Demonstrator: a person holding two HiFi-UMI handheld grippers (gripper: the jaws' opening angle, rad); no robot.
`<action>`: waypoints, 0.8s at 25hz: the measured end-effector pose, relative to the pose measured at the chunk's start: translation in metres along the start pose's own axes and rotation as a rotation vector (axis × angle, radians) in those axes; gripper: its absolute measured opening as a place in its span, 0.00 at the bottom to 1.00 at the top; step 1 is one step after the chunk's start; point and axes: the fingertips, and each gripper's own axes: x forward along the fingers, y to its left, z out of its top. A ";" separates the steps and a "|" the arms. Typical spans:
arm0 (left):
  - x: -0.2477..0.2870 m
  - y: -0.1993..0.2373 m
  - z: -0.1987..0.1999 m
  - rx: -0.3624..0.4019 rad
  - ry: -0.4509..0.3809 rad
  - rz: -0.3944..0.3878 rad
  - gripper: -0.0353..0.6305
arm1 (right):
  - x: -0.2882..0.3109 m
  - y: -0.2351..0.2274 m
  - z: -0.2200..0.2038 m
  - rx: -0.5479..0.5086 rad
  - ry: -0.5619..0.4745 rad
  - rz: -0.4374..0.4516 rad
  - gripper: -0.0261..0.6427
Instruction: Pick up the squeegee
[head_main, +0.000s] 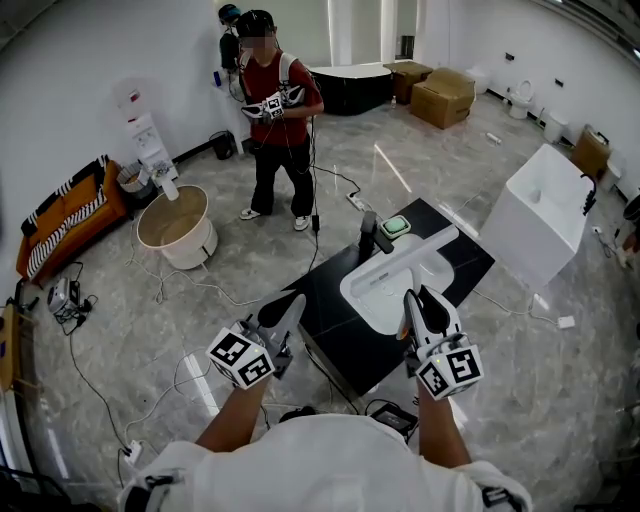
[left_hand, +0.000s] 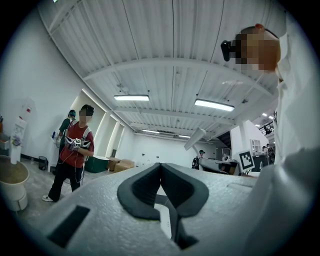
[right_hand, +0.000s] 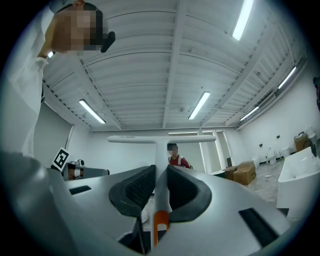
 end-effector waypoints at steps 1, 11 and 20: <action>0.000 0.000 0.001 -0.002 -0.001 -0.003 0.07 | 0.000 0.000 0.000 0.003 0.000 0.000 0.16; -0.002 0.000 -0.002 -0.014 -0.006 -0.010 0.07 | -0.001 0.001 -0.002 0.022 0.002 0.009 0.16; -0.001 0.000 0.000 -0.039 0.003 -0.013 0.07 | 0.002 0.003 -0.002 0.048 0.005 0.013 0.16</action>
